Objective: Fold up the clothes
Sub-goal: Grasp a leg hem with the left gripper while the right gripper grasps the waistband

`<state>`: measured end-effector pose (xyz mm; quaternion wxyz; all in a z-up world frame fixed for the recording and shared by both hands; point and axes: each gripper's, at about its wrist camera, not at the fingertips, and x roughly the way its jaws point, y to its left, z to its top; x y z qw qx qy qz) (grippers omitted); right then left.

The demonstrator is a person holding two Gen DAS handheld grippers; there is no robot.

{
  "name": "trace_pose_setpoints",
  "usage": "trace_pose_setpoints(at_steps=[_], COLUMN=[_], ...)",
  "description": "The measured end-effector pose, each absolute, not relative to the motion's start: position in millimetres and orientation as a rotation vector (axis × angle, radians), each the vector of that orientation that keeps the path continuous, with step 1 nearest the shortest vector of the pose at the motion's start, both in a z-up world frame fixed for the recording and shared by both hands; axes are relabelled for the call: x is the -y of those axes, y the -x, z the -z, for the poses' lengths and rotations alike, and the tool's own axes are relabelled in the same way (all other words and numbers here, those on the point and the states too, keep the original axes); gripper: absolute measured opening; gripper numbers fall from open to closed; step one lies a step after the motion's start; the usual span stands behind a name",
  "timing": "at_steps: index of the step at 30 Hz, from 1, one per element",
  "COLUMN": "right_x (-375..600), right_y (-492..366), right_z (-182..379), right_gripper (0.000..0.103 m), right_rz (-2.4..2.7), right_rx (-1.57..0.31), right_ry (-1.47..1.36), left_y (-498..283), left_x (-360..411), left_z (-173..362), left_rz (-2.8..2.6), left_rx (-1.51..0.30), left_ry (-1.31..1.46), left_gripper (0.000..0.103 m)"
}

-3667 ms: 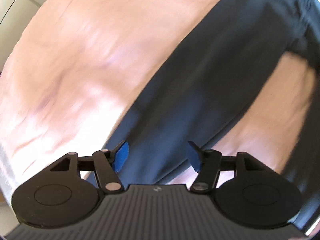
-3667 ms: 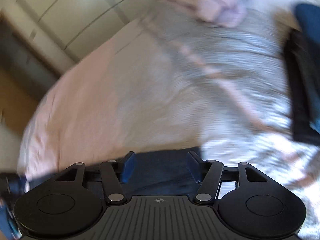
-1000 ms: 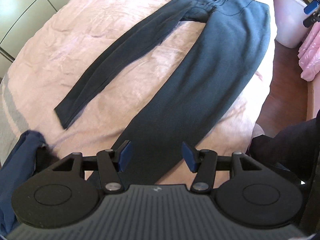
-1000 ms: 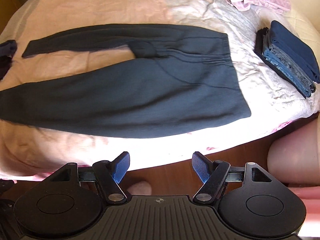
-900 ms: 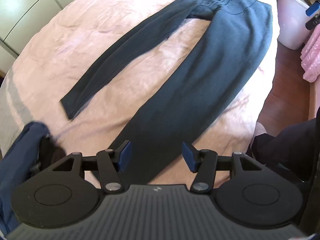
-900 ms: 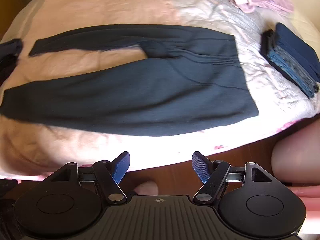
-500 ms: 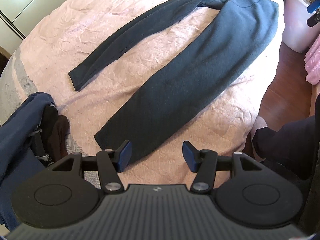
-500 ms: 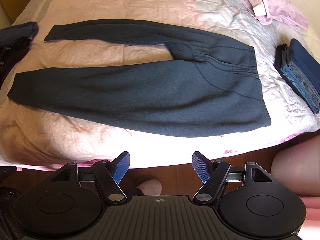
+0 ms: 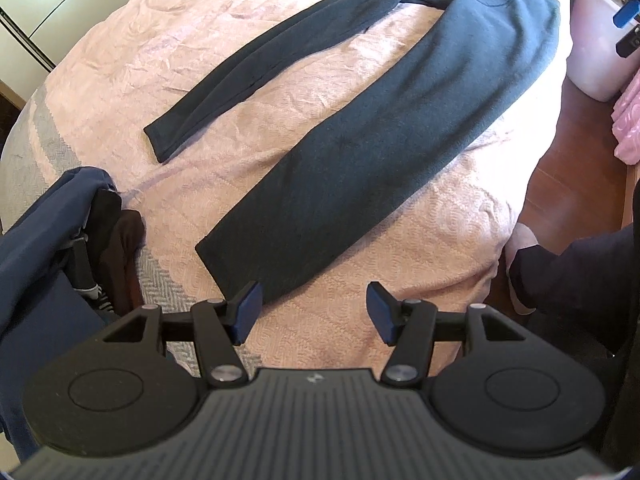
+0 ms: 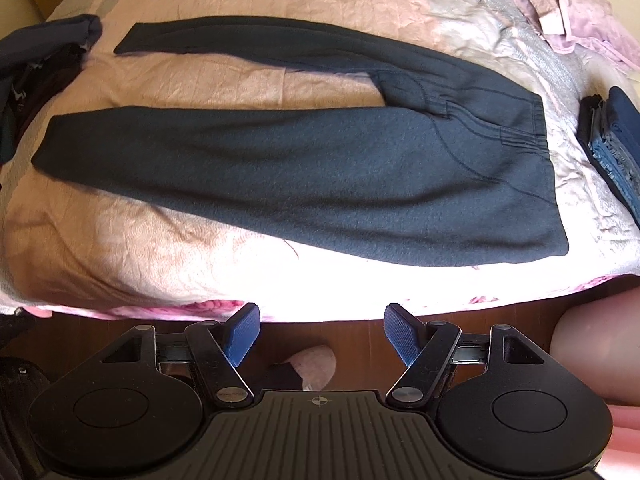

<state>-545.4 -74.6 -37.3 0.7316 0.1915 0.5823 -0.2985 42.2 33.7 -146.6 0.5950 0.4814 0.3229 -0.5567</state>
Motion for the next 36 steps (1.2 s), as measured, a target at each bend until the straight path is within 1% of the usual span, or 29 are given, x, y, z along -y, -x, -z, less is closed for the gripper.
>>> trace_pose_setpoints(at_steps=[8, 13, 17, 21, 23, 27, 30, 32, 33, 34, 35, 36], right_x=[96.2, 124.7, 158.5, 181.4, 190.1, 202.2, 201.1, 193.3, 187.3, 180.9, 173.8, 165.4], right_y=[538.8, 535.1, 536.9, 544.0, 552.9, 573.9, 577.2, 573.4, 570.7, 567.8, 564.6, 561.0], right_z=[22.3, 13.3, 18.5, 41.3, 52.3, 73.3, 94.1, 104.7, 109.8, 115.0, 120.6, 126.7], right_gripper=[0.072, 0.072, 0.072, 0.072, 0.072, 0.072, 0.072, 0.072, 0.072, 0.072, 0.072, 0.072], right_rz=[0.668, 0.658, 0.621, 0.541, 0.526, 0.539, 0.522, 0.501, 0.495, 0.492, 0.486, 0.480], right_rx=[-1.273, -1.268, -1.271, -1.356, -1.381, -1.327, -1.305, -1.281, -1.270, -1.263, -1.256, -1.255], right_ry=[-0.379, -0.339, -0.349, -0.228, -0.173, -0.150, -0.149, -0.133, -0.122, -0.112, -0.103, -0.083], left_y=[-60.8, -76.2, -75.6, -41.3, -18.7, 22.9, 41.5, 51.6, 55.9, 54.9, 47.2, 39.5], left_x=[-14.3, 25.2, 56.0, 62.3, 53.5, 34.2, 30.3, 29.9, 29.3, 26.7, 23.9, 21.2], left_z=[143.1, 136.9, 140.5, 161.9, 182.0, 229.4, 260.5, 281.7, 292.3, 301.5, 305.6, 309.6], left_rz=[1.333, 1.339, 1.333, 1.400, 1.444, 1.446, 1.409, 1.366, 1.342, 1.304, 1.250, 1.196], left_rx=[-0.728, -0.644, -0.619, -0.542, -0.516, -0.395, -0.326, -0.228, -0.177, -0.120, -0.088, -0.056], left_ry=[-1.089, -1.136, -1.140, -1.217, -1.265, -1.400, -1.440, -1.507, -1.542, -1.584, -1.602, -1.619], left_gripper=[0.054, 0.054, 0.054, 0.054, 0.054, 0.054, 0.054, 0.054, 0.052, 0.047, 0.044, 0.044])
